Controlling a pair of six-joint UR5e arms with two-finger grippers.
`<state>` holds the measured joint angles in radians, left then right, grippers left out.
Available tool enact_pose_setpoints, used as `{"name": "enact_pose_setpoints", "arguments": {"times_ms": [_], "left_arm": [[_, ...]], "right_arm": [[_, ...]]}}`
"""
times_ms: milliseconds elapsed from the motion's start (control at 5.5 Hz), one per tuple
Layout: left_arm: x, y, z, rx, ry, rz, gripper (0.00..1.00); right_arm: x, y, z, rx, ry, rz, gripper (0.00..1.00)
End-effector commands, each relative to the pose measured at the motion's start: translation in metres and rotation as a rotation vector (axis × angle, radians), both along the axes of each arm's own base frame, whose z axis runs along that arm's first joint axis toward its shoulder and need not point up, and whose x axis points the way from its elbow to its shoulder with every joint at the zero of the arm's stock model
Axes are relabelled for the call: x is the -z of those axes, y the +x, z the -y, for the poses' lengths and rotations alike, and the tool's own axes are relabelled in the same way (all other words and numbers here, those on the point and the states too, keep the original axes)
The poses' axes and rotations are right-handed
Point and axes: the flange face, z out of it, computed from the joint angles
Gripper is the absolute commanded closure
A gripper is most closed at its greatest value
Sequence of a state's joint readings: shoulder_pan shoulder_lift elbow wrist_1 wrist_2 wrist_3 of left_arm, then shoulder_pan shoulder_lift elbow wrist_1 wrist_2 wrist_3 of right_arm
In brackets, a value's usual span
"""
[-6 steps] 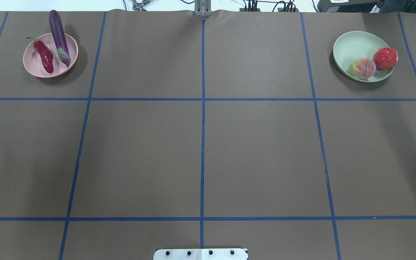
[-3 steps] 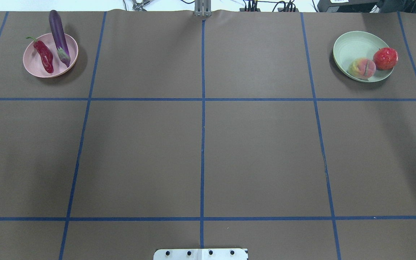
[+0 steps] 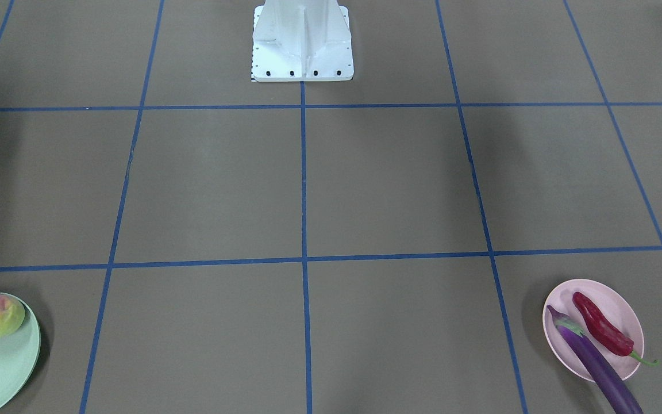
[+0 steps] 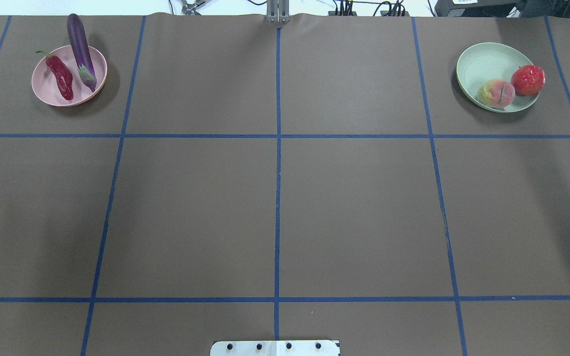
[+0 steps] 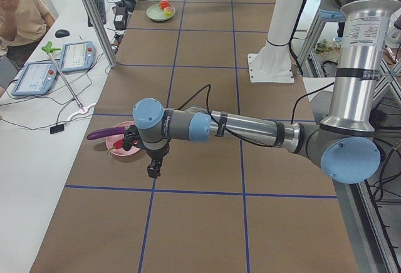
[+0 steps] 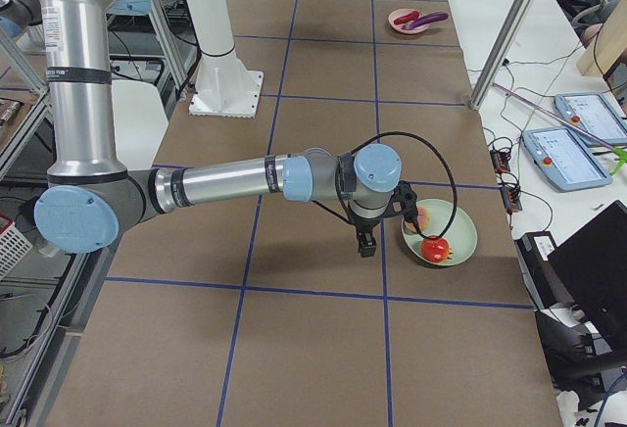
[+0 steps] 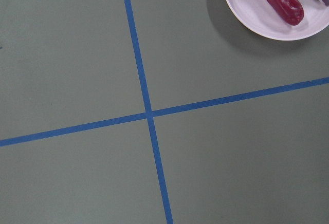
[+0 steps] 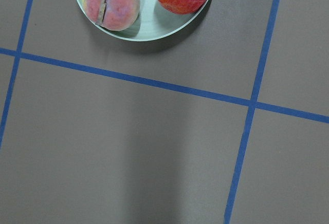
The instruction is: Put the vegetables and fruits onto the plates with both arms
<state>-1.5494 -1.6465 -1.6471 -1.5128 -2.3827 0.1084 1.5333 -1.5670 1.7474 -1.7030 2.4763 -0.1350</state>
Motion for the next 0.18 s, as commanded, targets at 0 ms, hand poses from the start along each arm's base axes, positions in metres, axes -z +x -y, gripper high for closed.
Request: {"name": "enact_pose_setpoints", "arguments": {"times_ms": [0], "left_arm": [[-0.0046,0.0,-0.0057,0.002,-0.015,-0.001,0.0]], "right_arm": [[-0.0161,0.0001,-0.0183,0.0,-0.036,0.013,0.0]]}}
